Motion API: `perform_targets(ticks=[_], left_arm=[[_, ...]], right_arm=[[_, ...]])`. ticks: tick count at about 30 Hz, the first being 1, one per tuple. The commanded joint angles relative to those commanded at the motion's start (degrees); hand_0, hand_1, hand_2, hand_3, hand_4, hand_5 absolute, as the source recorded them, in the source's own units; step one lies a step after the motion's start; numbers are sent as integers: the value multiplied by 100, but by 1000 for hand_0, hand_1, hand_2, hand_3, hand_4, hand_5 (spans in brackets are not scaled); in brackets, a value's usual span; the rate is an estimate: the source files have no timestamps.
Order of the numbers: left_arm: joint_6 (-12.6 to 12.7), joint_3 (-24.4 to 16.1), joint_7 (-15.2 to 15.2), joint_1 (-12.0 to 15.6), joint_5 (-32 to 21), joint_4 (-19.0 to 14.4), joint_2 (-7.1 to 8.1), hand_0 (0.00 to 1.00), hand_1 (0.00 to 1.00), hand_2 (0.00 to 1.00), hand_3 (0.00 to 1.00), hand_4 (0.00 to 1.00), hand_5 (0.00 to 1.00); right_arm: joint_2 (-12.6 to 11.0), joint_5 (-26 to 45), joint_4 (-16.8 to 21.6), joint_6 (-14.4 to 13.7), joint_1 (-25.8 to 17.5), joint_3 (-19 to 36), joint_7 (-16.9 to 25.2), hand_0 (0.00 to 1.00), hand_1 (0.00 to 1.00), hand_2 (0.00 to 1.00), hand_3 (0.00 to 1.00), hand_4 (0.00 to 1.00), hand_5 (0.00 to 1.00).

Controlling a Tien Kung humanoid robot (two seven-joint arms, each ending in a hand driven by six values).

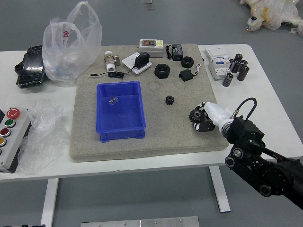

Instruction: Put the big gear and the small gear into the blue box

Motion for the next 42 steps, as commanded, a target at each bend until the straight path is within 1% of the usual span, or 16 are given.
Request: perform_targets(ticks=[3, 4, 7, 13, 21, 24, 31, 33, 34, 37, 39, 40, 42], left_arm=[[2, -2, 1, -3, -2, 0, 0, 662, 625, 588, 665, 674, 362], [4, -2, 1, -4, -3, 0, 0, 662, 625, 588, 665, 675, 363], [7, -10, 6, -2, -2, -1, 4, 662, 625, 588, 665, 675, 363], [1, -65, 38, -5, 61, -5, 14, 662, 625, 588, 665, 675, 363], [-14, -94, 61, -25, 113, -12, 13, 662, 625, 588, 664, 674, 362], [-18, -117, 78, -26, 141, -15, 13, 662, 625, 588, 664, 674, 362], [-23, -138, 95, -43, 174, -21, 23, 662, 625, 588, 664, 674, 360], [-24, -143, 98, -46, 180, -23, 22, 662, 625, 588, 664, 674, 360], [-25, -147, 102, -46, 186, -24, 21, 662, 625, 588, 664, 674, 361], [-25, -164, 113, -42, 199, -26, 18, 662, 625, 588, 664, 674, 361], [-23, -167, 117, -38, 196, -27, 17, 662, 625, 588, 664, 674, 361], [-22, -159, 113, -35, 185, -28, 17, 662, 625, 588, 665, 674, 361], [-20, -150, 110, -33, 175, -28, 19, 662, 625, 588, 665, 674, 361]], right_arm=[[4, 5, -8, -76, 41, -41, 56, 301, 484, 328, 490, 360, 87], [5, 6, -9, -102, 72, -63, 77, 292, 477, 308, 467, 342, 85], [16, 6, -1, -177, 235, -156, 157, 292, 477, 308, 467, 342, 85], [138, 20, 22, -396, 859, -547, 479, 290, 478, 307, 468, 328, 71], [441, 126, 33, -615, 1720, -1320, 970, 293, 477, 308, 471, 320, 55], [554, 181, 2, -653, 1932, -1590, 1062, 295, 479, 311, 473, 324, 51], [756, 380, -68, -656, 2248, -2120, 1206, 301, 486, 329, 481, 335, 36], [785, 424, -80, -647, 2283, -2193, 1232, 301, 486, 329, 481, 335, 36], [794, 442, -85, -645, 2293, -2214, 1244, 301, 493, 370, 495, 363, 2], [813, 493, -99, -639, 2304, -2247, 1288, 301, 493, 370, 495, 363, 2], [824, 532, -108, -559, 2308, -2266, 1286, 301, 493, 370, 495, 363, 2], [830, 566, -114, -482, 2314, -2284, 1277, 338, 529, 466, 570, 495, 2], [840, 628, -128, -304, 2329, -2323, 1242, 338, 529, 466, 570, 495, 2]])
